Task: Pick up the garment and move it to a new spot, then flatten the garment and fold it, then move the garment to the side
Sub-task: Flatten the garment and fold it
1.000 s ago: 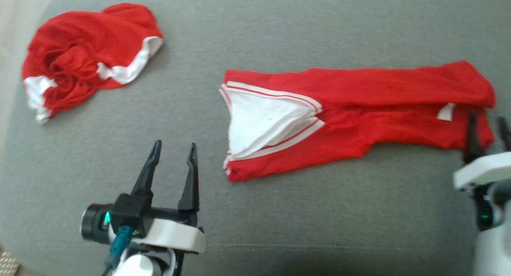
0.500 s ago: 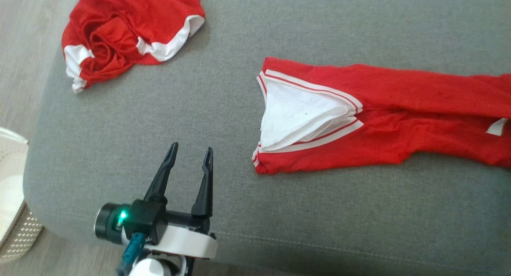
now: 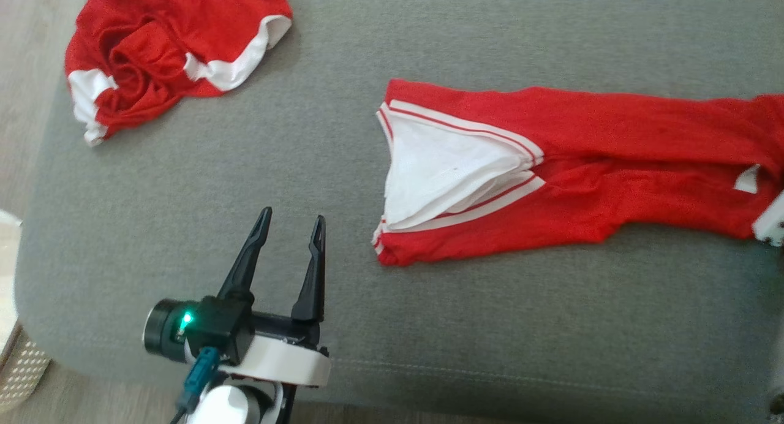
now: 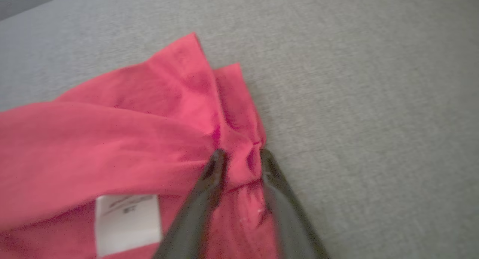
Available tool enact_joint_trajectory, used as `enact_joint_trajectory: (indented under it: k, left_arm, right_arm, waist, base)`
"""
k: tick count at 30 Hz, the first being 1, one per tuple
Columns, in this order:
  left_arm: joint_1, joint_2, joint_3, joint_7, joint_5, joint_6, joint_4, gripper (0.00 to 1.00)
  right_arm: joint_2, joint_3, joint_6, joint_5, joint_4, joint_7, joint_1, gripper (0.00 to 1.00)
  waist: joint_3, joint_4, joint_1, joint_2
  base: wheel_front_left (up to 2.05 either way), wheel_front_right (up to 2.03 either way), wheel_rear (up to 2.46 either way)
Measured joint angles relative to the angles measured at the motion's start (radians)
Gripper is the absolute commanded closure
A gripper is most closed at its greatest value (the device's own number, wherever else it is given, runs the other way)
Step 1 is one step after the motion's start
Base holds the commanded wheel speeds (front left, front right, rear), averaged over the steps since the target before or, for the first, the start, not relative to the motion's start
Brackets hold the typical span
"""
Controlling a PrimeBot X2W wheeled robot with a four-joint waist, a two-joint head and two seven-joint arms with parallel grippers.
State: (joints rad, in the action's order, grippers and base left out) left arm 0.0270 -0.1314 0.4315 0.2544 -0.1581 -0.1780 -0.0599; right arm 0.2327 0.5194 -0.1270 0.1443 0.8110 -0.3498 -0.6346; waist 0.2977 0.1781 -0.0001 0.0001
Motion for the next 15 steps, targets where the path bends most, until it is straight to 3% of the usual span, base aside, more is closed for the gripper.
enact_joint_trajectory:
  k: [6,13,15]
  left_arm:
    - [-0.004,0.012,-0.026,0.001,0.021,0.023,0.003,0.00]
    - [-0.004,0.020,-0.038,0.001,0.041,0.055,0.003,0.00]
    - [-0.004,0.026,-0.046,0.001,0.041,0.059,0.003,0.00]
  right_arm:
    - [0.013,-0.075,0.000,-0.031,-0.075,0.012,0.075,1.00]
    - [0.160,-0.155,0.000,0.008,-0.310,-0.019,0.130,1.00]
    - [0.169,-0.179,0.000,0.008,-0.386,-0.044,0.131,1.00]
  waist:
    - [-0.019,-0.054,0.0000,0.0000]
    - [-0.023,-0.114,0.0000,0.0000]
    - [-0.021,-0.122,0.0000,0.0000]
  base:
    - [0.00,0.00,0.00]
    - [0.00,0.00,0.00]
    - [0.00,0.00,0.00]
